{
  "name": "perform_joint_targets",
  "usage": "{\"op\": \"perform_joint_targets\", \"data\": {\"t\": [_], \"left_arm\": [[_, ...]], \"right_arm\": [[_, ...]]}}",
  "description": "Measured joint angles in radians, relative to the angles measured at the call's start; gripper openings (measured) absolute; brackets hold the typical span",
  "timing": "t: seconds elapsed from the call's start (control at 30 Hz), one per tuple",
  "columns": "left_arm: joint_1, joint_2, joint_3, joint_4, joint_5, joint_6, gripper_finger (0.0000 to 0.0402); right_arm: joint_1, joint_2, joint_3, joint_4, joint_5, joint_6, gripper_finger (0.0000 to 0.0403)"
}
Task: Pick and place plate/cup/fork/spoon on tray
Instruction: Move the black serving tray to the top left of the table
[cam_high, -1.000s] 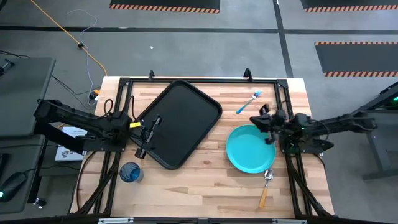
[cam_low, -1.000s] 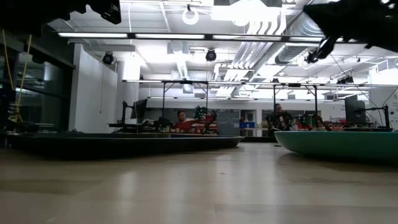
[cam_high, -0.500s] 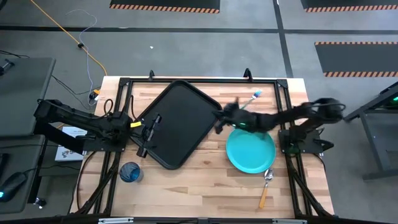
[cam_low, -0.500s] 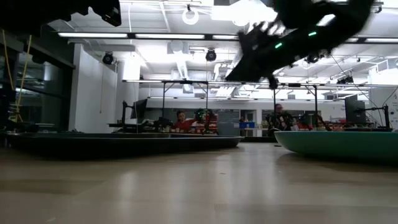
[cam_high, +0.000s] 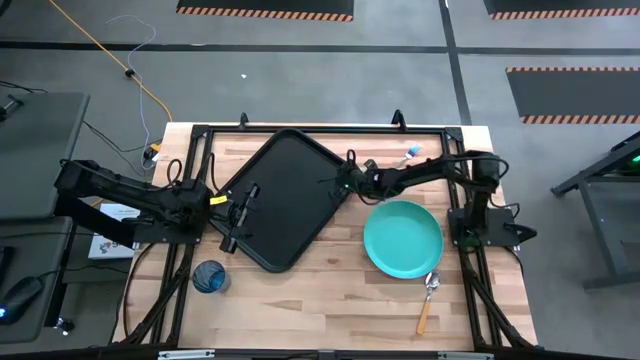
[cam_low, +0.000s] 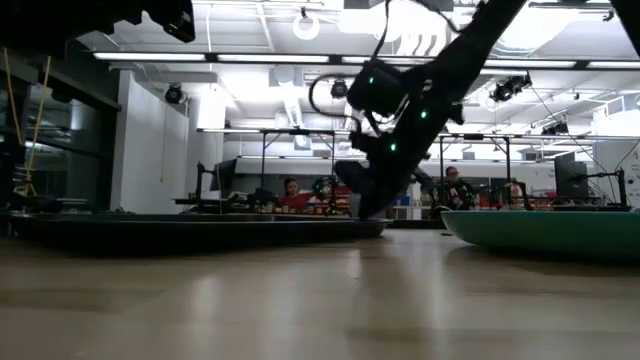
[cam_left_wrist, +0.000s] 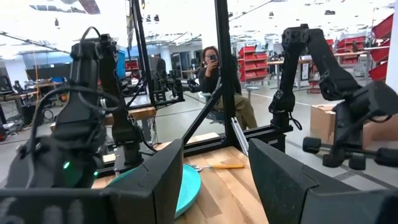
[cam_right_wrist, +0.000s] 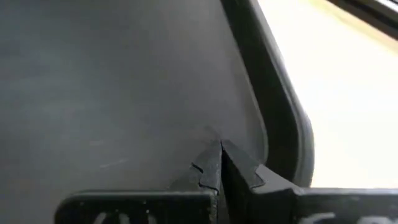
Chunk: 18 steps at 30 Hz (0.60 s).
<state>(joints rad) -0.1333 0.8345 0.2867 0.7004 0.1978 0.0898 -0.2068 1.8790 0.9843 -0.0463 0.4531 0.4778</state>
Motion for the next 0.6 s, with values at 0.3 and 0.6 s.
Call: {"op": "perform_joint_targets", "data": {"t": [0.3,0.6], "left_arm": [[0.0,0.0,0.0,-0.003,0.0,-0.007,0.0172],[0.001,0.0,0.0,-0.134,-0.045,-0.007,0.0172]], "right_arm": [[0.006,-0.003,0.004,-0.14,0.009,0.044,0.0],[0.104,-0.01,0.005,-0.312,0.055,0.124,0.0]]}}
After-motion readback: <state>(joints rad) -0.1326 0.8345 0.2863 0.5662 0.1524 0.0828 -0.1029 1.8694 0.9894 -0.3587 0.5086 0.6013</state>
